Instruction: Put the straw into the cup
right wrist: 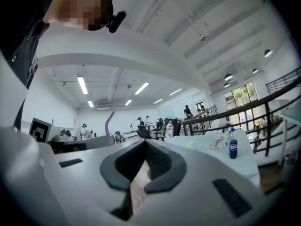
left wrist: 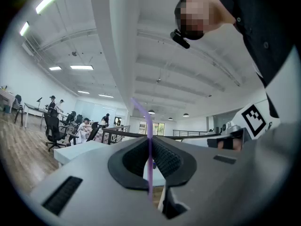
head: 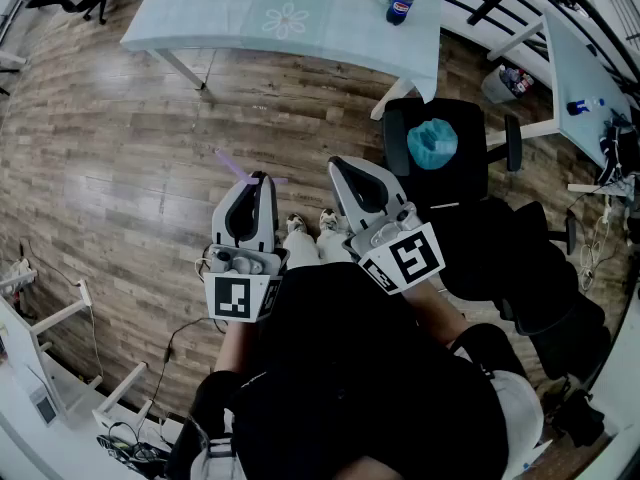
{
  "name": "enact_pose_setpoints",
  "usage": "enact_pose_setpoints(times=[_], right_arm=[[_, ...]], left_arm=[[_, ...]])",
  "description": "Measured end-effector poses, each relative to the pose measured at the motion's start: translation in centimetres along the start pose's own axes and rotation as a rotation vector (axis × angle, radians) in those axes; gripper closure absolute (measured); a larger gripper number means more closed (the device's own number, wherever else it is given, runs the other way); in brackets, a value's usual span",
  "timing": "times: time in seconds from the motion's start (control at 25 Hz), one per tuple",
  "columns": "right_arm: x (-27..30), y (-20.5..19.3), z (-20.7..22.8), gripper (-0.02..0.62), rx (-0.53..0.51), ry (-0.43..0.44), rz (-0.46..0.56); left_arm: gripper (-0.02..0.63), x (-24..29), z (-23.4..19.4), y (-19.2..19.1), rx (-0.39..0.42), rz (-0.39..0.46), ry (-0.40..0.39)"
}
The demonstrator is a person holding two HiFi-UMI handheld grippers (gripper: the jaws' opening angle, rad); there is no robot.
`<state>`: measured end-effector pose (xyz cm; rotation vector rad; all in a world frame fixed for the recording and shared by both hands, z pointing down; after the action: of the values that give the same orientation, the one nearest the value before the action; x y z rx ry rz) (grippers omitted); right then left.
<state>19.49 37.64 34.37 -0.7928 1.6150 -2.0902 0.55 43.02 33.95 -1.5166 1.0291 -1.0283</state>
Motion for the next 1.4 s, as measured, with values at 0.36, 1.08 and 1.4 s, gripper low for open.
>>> enact_pose_setpoints(times=[0.36, 1.08, 1.4], right_arm=[[-0.3, 0.5, -1.4, 0.588, -0.016, -0.003, 0.007], [4.4, 1.6, -6.5, 0.588, -0.056, 0.053, 0.031], [6.1, 1.6, -8.9, 0.588, -0.055, 0.033, 0.068]], left_arm=[[0.577, -0.7, 0.3, -0.2, 0.014, 0.030, -0.047], [0.577, -3.5, -5.1, 0.4, 0.008, 0.080, -0.028], [0.577, -4.1, -7.8, 1.1, 0.023, 0.108, -0.071]])
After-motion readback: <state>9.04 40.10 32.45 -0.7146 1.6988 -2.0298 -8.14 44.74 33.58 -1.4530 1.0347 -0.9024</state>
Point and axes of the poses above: the fingertips, and each gripper's own axes: x forward along the fingers, z to its right, y out of its top, the point moved 9 cm from there along -x, backward along the fingers, and after that the axes turned 11 degrees about -z, right-handed, at the moved point
